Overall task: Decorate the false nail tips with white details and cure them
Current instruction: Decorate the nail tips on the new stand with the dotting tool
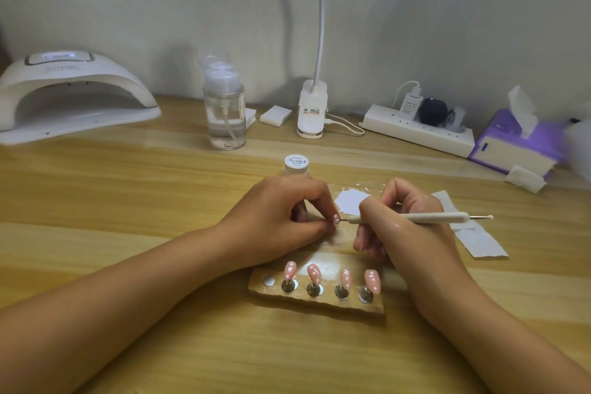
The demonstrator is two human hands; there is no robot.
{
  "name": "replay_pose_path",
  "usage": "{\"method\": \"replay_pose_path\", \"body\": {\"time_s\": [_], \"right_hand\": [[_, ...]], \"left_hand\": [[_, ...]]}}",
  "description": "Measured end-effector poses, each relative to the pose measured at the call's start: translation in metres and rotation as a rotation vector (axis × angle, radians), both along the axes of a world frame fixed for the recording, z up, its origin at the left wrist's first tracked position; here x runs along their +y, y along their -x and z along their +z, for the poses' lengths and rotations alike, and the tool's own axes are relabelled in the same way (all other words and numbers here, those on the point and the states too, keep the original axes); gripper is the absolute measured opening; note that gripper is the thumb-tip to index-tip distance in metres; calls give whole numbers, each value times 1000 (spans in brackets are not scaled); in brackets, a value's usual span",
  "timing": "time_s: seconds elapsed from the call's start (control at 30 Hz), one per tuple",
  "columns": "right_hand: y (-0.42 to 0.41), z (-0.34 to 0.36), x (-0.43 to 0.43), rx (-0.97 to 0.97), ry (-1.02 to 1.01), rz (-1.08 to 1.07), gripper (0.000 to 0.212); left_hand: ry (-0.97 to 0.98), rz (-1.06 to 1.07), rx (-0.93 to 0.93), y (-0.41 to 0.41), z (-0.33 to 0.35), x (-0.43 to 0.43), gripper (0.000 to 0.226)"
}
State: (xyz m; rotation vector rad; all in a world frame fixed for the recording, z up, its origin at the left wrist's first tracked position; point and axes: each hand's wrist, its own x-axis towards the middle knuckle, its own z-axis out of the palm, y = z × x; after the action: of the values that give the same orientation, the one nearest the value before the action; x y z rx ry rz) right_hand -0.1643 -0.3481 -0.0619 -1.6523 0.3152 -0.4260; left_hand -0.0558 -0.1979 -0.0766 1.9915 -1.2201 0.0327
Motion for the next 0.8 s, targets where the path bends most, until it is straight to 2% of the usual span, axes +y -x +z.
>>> {"method": "replay_pose_path", "body": {"time_s": [0.53, 0.8], "right_hand": [[2, 2, 1, 7, -7, -1, 29], [3, 4, 4, 30, 14, 6, 24]], "left_hand": [[17, -9, 11, 0, 0, 0, 13], [19, -6, 8, 0, 0, -1, 15]]}}
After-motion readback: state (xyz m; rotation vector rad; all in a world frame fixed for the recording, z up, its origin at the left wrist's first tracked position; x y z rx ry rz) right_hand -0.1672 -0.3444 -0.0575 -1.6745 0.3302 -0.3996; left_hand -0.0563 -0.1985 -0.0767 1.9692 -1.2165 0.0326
